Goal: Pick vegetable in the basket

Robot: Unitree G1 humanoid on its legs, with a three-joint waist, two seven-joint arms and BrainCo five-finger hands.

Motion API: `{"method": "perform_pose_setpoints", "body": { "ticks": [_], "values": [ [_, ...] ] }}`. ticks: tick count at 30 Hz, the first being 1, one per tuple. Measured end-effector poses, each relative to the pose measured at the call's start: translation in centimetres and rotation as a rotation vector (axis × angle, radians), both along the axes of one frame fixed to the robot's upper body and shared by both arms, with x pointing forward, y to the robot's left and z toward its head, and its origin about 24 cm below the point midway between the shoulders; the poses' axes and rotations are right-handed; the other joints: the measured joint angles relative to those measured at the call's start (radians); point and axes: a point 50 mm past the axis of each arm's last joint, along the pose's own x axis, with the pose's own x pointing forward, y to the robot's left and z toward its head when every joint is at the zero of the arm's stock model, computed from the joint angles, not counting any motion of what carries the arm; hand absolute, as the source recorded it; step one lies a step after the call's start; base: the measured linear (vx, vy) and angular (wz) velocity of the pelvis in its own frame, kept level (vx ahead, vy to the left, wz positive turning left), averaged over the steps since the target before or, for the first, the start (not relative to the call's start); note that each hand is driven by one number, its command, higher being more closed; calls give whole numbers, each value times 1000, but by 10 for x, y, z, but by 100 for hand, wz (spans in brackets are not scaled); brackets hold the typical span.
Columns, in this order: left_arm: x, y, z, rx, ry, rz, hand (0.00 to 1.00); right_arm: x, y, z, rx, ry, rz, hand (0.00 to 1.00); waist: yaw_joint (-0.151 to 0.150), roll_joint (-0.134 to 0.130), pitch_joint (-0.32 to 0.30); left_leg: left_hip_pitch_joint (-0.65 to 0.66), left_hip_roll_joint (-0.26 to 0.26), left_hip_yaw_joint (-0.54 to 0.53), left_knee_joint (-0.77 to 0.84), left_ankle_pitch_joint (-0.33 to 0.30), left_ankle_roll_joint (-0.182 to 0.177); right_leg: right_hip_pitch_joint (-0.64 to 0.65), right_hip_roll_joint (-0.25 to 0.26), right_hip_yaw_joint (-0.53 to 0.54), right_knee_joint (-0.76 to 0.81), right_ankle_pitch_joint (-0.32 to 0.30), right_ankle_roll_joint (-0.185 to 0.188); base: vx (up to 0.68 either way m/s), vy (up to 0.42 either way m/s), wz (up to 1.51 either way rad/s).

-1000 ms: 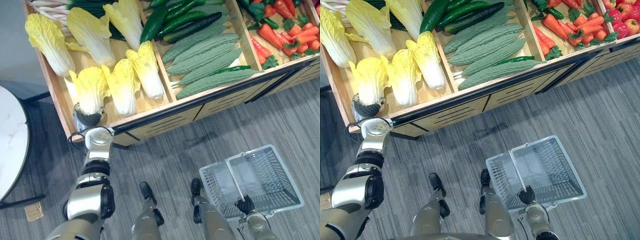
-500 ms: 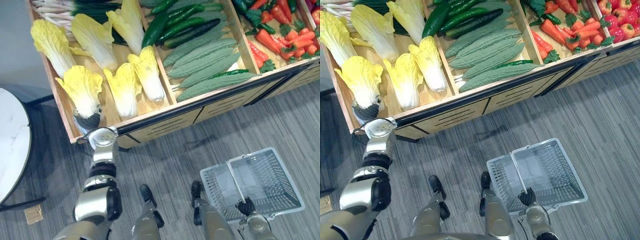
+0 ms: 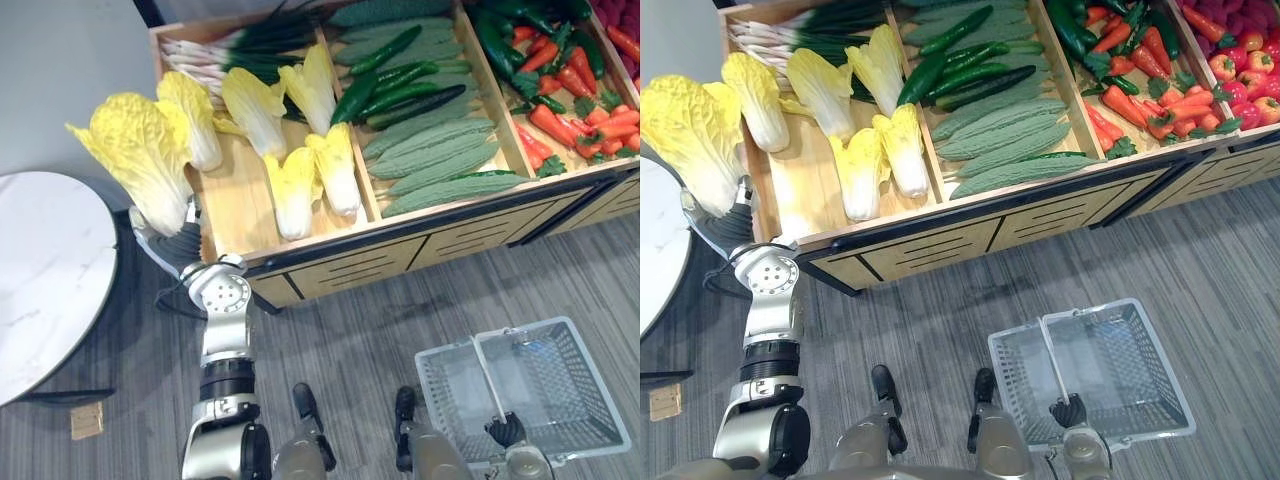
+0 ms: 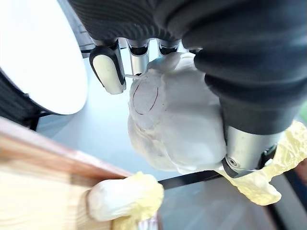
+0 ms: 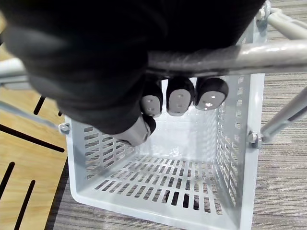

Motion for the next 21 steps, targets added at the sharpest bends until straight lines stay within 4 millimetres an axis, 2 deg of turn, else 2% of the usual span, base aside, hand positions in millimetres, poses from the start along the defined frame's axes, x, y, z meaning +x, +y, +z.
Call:
{"method": "perform_pose_setpoints", "body": {
  "ticks": [4, 7, 10, 13, 15, 17, 18, 21],
  "values": [
    [-11, 2, 13, 84, -51, 19, 100, -9, -9, -1, -7, 28, -49, 100, 3, 0, -46, 27, -1, 31, 0, -10, 0, 20, 2, 30, -25, 8, 10, 39, 10, -18],
    [-20, 2, 21, 201, -66, -6, 100, -8, -31, 6, -66, 31, -46, 100, 3, 4, -77, 60, -3, 88, 0, -19, 9, 22, 5, 82, -37, 26, 14, 41, 11, -51],
    [-23, -14, 32, 316, -106, -113, 100, -3, -54, 18, -122, 25, -33, 100, 3, 5, -96, 101, -3, 144, 0, -29, 9, 42, 12, 133, -62, 51, 18, 24, 8, -53],
    [-25, -35, 38, 415, -150, -273, 100, 13, -75, 35, -199, 6, 31, 100, 2, 9, -120, 142, -1, 205, -1, -42, 5, 42, 15, 197, -62, 55, 26, 10, 4, -66],
    [-24, -54, 40, 477, -169, -406, 100, 27, -85, 50, -270, -5, 141, 100, 1, 14, -128, 175, 1, 263, -1, -50, 1, 41, 24, 249, -64, 61, 36, -6, -9, -65],
    [-27, -64, 40, 512, -177, -477, 100, 38, -86, 60, -310, -17, 235, 100, 1, 15, -135, 190, 6, 296, -1, -63, -7, 39, 29, 280, -66, 65, 43, -7, -20, -62],
    [-29, -74, 36, 539, -177, -553, 100, 47, -84, 68, -344, -24, 331, 100, -2, 13, -148, 208, 7, 337, -1, -69, -12, 38, 34, 309, -75, 69, 49, 5, -26, -67],
    [-35, -89, 29, 596, -155, -689, 100, 67, -72, 86, -393, -62, 548, 100, 0, 8, -163, 256, 8, 423, -1, -86, -24, 38, 44, 366, -78, 76, 59, 8, -17, -81]
  ]
}}
